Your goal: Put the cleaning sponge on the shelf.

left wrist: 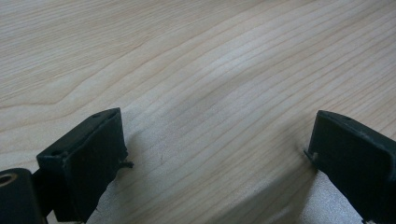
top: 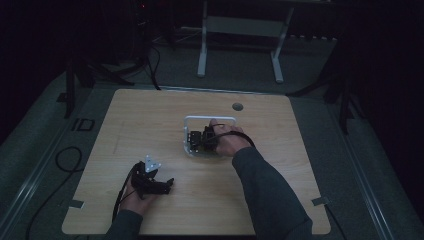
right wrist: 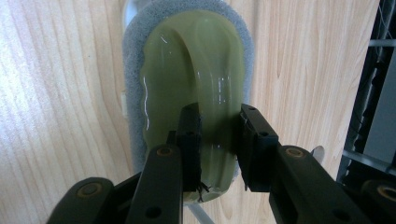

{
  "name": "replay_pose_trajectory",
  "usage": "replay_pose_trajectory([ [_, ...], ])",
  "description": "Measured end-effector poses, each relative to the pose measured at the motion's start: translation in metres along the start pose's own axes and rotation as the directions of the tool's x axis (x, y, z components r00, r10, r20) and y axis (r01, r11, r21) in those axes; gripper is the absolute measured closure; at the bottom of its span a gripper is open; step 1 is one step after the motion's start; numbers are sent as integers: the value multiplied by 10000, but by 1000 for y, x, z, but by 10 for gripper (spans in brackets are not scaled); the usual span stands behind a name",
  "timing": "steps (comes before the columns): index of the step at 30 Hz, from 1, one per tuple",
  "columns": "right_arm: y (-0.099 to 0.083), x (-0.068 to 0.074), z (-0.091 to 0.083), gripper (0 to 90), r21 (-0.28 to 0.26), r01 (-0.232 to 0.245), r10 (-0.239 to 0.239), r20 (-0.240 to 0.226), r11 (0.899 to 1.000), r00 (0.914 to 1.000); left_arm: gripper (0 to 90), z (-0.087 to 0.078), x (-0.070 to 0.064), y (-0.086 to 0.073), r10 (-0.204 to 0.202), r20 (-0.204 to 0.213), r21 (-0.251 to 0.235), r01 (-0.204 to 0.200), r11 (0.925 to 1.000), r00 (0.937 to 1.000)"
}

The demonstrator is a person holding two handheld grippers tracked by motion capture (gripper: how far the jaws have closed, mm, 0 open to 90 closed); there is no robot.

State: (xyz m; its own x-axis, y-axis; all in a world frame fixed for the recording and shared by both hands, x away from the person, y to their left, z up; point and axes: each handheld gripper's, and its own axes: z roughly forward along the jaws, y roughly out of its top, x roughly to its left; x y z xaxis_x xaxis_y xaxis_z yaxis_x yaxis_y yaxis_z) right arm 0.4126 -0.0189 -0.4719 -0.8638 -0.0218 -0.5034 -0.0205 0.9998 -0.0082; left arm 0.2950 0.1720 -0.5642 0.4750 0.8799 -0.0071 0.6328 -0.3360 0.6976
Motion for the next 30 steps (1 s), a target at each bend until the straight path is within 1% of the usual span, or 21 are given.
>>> replay_pose_trajectory([
  [2,0,-1,0,703,-53,-42,42,30,10000,10000,40,0,0,0,-1,0,-2,1,10000,10000],
  [6,-2,-2,-3,613,-292,-238,239,43,9993,9997,40,0,0,0,6,-2,15,-6,10000,10000],
  [9,-4,-2,-7,584,-475,-352,360,166,9983,9992,41,0,0,0,3,-3,18,-3,10000,10000],
  [12,-7,0,-13,562,-665,-449,467,260,9968,9986,41,0,0,0,6,1,23,-6,10000,10000],
  [13,-7,0,-14,557,-725,-413,439,341,9965,9985,40,0,0,0,3,-4,6,-3,10000,10000],
  [14,-7,1,-17,554,-714,-420,442,305,9966,9986,40,0,0,0,2,-4,5,-2,10000,10000],
  [16,-8,3,-21,551,-784,-406,438,399,9961,9982,40,0,0,0,5,-4,6,-5,10000,10000],
  [19,-10,3,-29,549,-1070,-612,654,357,9924,9972,40,0,0,0,7,-6,17,-7,10000,10000],
  [22,-13,5,-35,541,-1288,-992,1031,235,9867,9944,40,0,0,0,12,-5,24,-12,10000,10000],
  [23,-14,5,-37,540,-1399,-1095,1134,206,9841,9933,40,0,0,0,8,4,18,-8,10000,10000],
  [24,-16,5,-39,539,-1503,-1331,1363,110,9796,9906,40,0,0,0,7,6,18,-7,10000,10000],
  [25,-18,6,-42,538,-1646,-1521,1544,16,9746,9880,40,0,0,0,8,7,17,-8,10000,10000],
  [26,-21,6,-44,538,-1788,-1818,1825,-125,9669,9831,40,0,0,0,9,4,19,-9,10000,10000],
  [28,-27,6,-49,538,-2144,-2425,2387,-440,9462,9701,40,0,0,0,10,-2,17,-10,10000,10000],
  [29,-30,7,-51,538,-2252,-2726,2664,-579,9354,9621,40,0,0,0,10,6,15,-10,10000,10000],
  [30,-33,8,-54,538,-2413,-3026,2940,-717,9221,9531,41,0,0,0,11,4,14,-11,10000,10000],
])
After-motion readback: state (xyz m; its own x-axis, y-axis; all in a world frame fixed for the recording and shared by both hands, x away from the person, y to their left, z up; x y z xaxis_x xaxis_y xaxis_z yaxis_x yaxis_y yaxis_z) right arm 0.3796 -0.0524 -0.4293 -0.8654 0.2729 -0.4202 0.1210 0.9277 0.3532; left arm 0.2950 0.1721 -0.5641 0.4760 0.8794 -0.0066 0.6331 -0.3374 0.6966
